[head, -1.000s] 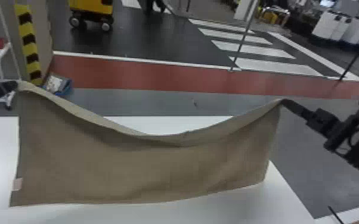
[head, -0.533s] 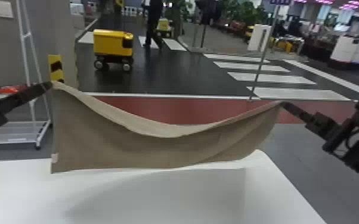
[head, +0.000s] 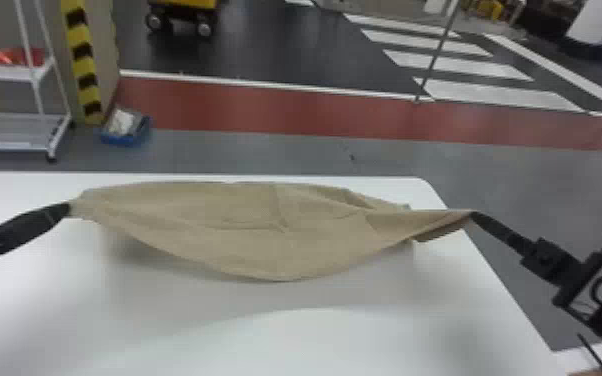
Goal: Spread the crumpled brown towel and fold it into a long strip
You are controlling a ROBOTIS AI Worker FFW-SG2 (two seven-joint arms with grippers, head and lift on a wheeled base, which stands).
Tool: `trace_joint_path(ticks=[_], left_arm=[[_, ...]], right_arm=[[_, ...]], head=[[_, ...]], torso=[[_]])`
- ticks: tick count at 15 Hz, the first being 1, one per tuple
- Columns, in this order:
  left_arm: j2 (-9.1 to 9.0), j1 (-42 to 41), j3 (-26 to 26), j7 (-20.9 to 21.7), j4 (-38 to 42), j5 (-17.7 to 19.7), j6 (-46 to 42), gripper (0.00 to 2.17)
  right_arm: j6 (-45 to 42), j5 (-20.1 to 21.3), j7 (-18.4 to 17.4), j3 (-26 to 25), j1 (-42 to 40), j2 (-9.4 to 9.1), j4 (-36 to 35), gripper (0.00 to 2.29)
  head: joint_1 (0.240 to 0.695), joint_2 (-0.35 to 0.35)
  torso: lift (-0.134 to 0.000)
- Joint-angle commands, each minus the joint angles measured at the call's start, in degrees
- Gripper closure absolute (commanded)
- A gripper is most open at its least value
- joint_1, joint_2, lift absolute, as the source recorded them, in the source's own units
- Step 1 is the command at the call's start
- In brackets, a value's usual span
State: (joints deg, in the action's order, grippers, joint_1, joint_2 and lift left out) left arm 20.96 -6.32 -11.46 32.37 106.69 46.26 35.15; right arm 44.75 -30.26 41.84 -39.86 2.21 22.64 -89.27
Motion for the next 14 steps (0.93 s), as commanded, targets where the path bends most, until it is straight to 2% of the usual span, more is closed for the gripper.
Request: trace_joint_path(ticks=[1, 3, 5, 7, 8, 11, 12, 14], left_arm=[[-1.28, -5.5, -0.9, 0.3, 1.3, -1.0, 0.0, 1.92], [-2.68, -8.8, -2.2, 0.3, 2.0, -1.7, 0.0, 1.92], [-3.74, -12.1, -5.3, 0.5, 4.1, -1.2, 0.3, 1.92], [-3.56, -13.6, -8.2, 0.2, 6.4, 0.9, 0.7, 1.92], [-3.39, -12.6, -8.7, -0.3, 6.6, 0.8, 1.7, 1.92], [-3.65, -11.8, -10.0, -0.4, 6.6, 1.0, 4.7, 1.92], [-3.83, -13.2, -10.6, 0.1, 7.0, 1.3, 4.7, 1.92], [-3.91, -15.7, -11.9, 0.4, 8.5, 1.7, 4.7, 1.92]], right_arm=[[1.1, -0.8, 1.5, -2.3, -4.1, 0.04, -0.7, 1.51], [3.6, -0.9, 3.7, -3.9, -5.7, 0.22, -1.3, 1.51], [6.9, -0.8, 6.4, -5.3, -6.4, 1.27, -1.3, 1.51], [8.1, -1.3, 6.4, -7.2, -6.6, 2.76, -1.3, 1.51], [8.3, -1.5, 6.2, -7.6, -5.9, 3.29, -1.3, 1.51], [12.7, -0.3, 6.8, -7.4, -5.5, 3.56, -1.5, 1.51], [12.9, 0.6, 8.1, -7.5, -6.2, 3.82, -1.7, 1.51], [13.7, 2.9, 10.9, -6.9, -7.1, 5.58, -1.5, 1.51]], head=[[0.687, -0.297], [0.695, -0.320], [0.695, -0.336], [0.695, -0.336], [0.695, -0.341], [0.695, -0.340], [0.695, -0.335], [0.695, -0.332]], torso=[[-0.123], [-0.123], [-0.123], [-0.123], [-0.123], [-0.123], [-0.123], [-0.123]])
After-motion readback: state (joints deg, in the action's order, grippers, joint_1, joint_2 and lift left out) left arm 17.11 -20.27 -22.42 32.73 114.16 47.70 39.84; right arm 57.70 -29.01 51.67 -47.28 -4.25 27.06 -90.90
